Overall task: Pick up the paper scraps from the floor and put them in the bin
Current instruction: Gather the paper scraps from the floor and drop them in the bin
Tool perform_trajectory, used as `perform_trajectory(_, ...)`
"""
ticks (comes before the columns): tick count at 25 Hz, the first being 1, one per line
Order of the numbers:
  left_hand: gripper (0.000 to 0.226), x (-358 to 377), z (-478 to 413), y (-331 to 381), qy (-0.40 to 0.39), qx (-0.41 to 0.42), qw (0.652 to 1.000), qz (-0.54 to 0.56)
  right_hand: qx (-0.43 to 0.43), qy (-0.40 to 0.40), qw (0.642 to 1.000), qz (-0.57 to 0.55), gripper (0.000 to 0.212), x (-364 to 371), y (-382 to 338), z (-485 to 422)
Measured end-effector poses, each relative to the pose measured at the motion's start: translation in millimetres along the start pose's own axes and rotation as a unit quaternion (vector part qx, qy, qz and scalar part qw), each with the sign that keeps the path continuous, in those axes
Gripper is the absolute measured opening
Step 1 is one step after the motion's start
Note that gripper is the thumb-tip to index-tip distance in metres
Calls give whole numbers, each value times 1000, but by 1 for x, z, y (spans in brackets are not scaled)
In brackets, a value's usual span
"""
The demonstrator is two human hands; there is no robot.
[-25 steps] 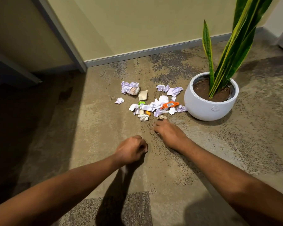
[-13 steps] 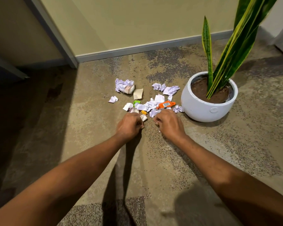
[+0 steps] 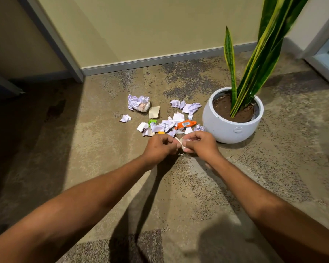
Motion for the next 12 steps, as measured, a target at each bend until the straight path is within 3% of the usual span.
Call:
perform_trajectory(3,11,11,10,26,-27,-10,997,74,7,3,998,-62,14,-19,-10,17)
perform_trajectory(12,7,80,24,136,-92,107,987,74,-94,63,991,-73,15,-117,-82,80)
Point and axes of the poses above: each hand's wrist, its own z-axis away from the middle knuckle, its own x-axis out of the palm, y = z × x, the point moved 5 cm from there along -z, towards the middle knuckle, and after that the axes turned 9 degrees about -z, right-handed, at the moved point
